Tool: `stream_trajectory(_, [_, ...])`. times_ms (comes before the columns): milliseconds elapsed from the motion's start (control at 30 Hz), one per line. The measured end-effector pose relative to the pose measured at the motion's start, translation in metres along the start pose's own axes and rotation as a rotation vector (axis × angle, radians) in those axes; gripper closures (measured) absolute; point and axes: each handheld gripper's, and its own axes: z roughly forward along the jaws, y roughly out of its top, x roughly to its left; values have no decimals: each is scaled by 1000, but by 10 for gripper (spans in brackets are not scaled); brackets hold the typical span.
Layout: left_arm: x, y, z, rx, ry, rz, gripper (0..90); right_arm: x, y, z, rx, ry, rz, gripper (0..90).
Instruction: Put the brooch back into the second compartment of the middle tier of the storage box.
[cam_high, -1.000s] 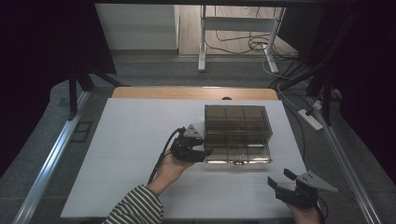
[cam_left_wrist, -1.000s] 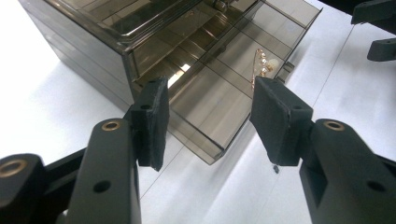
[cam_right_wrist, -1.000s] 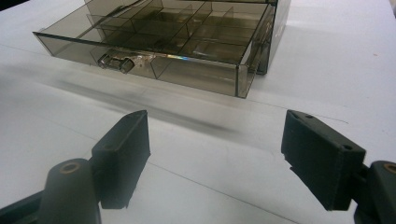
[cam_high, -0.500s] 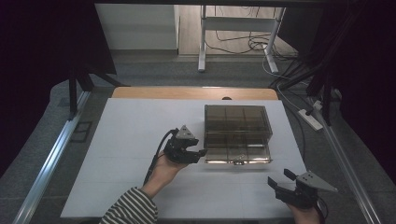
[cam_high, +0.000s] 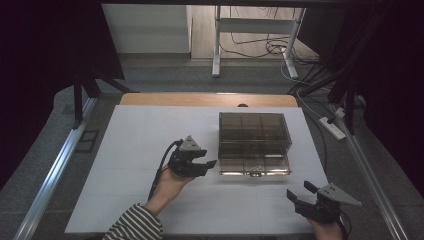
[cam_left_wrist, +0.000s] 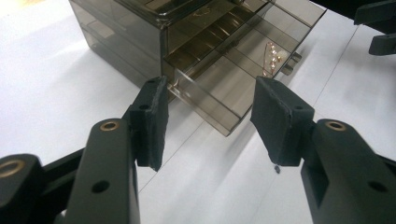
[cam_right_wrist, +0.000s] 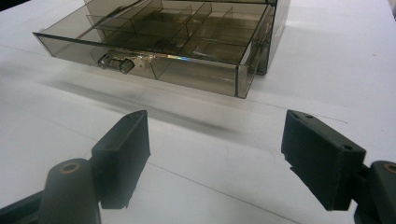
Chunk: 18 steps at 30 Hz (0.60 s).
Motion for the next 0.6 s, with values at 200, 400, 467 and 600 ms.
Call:
stream_trajectory(200, [4,-7,-6,-10,11,-14,467,0,0,0,0,-2,-1,236])
stream_trajectory(400, [8,-13,-12,-24,18,-24,464,0,0,1,3,2,1,234])
stream_trajectory(467, [9,-14,-14,-30,21,-25,464,0,0,0,1,2,3,234])
stream_trajectory(600, [10,-18,-18,-45,22,-37,463,0,0,0,-3,-1,5,234])
